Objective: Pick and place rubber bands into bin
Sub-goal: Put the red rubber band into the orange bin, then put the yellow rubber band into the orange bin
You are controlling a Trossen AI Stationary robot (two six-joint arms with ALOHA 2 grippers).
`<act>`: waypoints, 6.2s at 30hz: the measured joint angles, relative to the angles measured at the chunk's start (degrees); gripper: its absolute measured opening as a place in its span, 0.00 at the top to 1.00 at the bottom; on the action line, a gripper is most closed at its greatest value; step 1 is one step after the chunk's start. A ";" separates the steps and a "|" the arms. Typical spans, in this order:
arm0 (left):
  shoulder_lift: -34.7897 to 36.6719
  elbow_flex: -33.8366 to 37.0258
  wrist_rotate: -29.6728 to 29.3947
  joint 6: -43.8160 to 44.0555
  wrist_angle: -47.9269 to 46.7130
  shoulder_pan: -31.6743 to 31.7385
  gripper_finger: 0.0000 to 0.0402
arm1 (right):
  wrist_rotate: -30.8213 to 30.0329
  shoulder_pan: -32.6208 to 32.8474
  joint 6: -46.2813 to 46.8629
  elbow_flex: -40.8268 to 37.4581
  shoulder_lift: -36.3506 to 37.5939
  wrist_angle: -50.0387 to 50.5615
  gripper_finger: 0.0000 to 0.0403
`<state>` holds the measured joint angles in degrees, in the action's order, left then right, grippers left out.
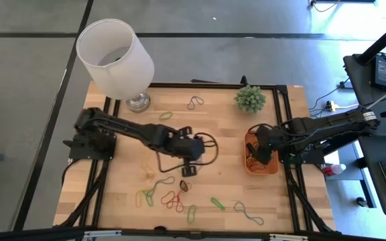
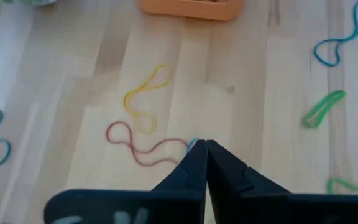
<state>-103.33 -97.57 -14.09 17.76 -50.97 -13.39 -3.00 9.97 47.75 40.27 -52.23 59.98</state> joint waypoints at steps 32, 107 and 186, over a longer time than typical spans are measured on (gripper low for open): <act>62.75 64.43 2.56 5.49 28.87 -2.38 1.00 | 0.29 -8.97 1.69 52.38 -61.13 -9.58 0.73; 61.93 64.47 3.27 10.21 30.30 -2.38 1.00 | -14.69 14.31 29.79 14.11 -12.94 19.29 1.00; 61.90 64.47 -2.75 5.44 29.95 -2.36 0.99 | 3.01 -14.56 -11.90 43.85 -65.86 -3.34 0.72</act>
<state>-41.43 -33.10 -16.84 23.20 -21.02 -15.75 0.01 -4.59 35.85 84.12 -118.09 56.64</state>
